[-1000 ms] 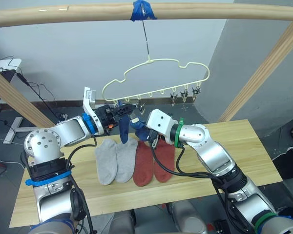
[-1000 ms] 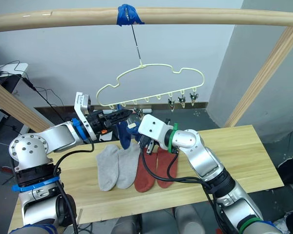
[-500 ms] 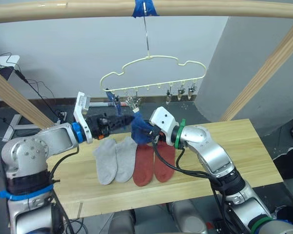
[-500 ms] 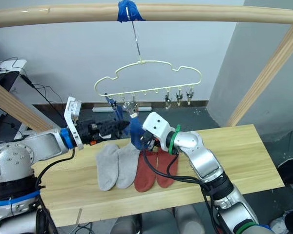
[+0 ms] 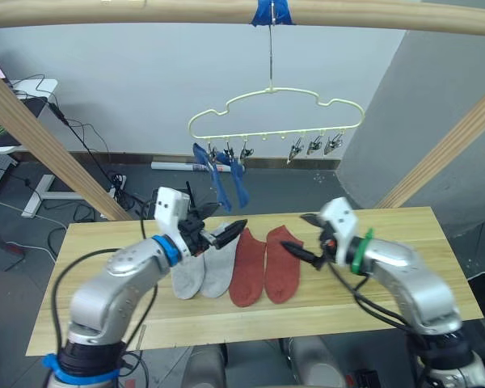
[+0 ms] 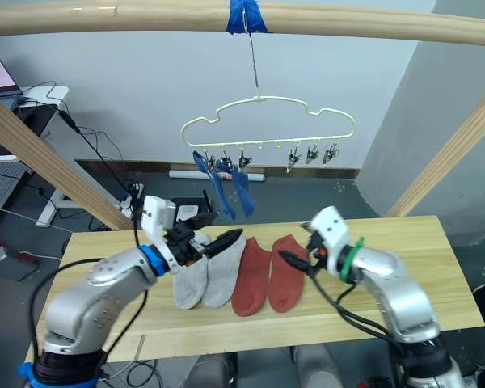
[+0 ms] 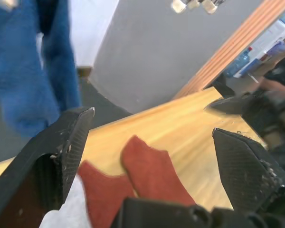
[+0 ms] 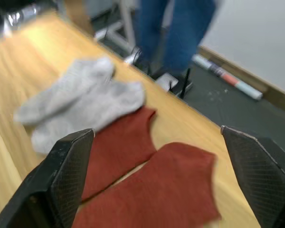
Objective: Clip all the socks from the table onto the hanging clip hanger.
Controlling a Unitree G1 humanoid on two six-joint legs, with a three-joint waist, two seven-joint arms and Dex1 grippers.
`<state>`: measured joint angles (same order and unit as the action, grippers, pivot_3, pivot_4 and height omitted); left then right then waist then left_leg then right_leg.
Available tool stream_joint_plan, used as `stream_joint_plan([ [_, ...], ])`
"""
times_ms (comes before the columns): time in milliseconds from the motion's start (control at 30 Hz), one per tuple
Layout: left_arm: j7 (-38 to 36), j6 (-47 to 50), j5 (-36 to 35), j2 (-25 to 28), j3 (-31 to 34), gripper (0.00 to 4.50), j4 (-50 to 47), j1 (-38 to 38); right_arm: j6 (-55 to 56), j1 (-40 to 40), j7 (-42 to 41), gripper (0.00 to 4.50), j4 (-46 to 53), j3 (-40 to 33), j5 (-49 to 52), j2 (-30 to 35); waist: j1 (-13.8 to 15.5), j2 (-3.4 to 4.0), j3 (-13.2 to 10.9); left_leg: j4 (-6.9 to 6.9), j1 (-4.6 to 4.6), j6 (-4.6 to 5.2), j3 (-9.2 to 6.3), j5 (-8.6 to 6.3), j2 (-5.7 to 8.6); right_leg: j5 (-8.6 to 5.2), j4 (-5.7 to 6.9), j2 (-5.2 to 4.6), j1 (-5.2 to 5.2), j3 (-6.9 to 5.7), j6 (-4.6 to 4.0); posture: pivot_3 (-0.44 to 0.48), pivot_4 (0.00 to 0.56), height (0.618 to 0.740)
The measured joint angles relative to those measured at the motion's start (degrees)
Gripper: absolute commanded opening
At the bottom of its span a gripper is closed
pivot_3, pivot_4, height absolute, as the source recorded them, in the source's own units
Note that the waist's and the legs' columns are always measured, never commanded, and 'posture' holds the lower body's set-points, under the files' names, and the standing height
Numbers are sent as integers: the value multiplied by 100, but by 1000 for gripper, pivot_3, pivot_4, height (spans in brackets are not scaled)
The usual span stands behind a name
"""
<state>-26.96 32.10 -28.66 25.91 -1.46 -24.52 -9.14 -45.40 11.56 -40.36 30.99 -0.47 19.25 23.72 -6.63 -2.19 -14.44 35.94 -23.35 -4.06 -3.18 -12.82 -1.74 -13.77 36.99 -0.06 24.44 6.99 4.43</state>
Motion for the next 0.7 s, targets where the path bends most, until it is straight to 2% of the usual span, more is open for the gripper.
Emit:
stream_joint_plan([
  [67, 40, -458, 338, -188, -107, 4500, 69, -75, -133, -34, 32, 4483, 389, -201, 263, 114, 1, 0, 0, 1, 8, 1, 0, 1, 0, 2, 4, 1, -5, -1, -3, -149, 232, 740],
  [100, 86, -612, 425, -317, -113, 4313, 117, -96, -183, -69, 57, 4496, 482, -271, 359, 129, 1, -1, 1, 4, 10, 1, 0, 1, 0, 0, 3, 1, -8, -2, -7, -149, 232, 740],
  [200, 81, -993, 595, -570, -188, 3603, 395, -213, -352, -114, 257, 4500, 599, -430, 688, 30, -4, -1, 0, 13, 7, 2, 9, 2, 2, -1, 0, 0, -9, 7, -12, -162, 230, 740],
  [300, 1, -1311, 907, -640, -402, 2648, 666, -396, -391, -106, 450, 4500, 703, -514, 907, -39, -3, -1, 1, 12, 4, 2, 9, 1, 4, 10, -2, 0, -10, 6, 7, -171, 228, 740],
  [700, 302, -2179, 1736, -1240, -532, 2648, 1737, -908, -368, 164, 828, 4500, 718, -531, 1301, -10, -43, -1, 1, 12, -3, 5, 5, 0, 4, 11, -2, 0, -7, 2, 11, -188, 222, 740],
])
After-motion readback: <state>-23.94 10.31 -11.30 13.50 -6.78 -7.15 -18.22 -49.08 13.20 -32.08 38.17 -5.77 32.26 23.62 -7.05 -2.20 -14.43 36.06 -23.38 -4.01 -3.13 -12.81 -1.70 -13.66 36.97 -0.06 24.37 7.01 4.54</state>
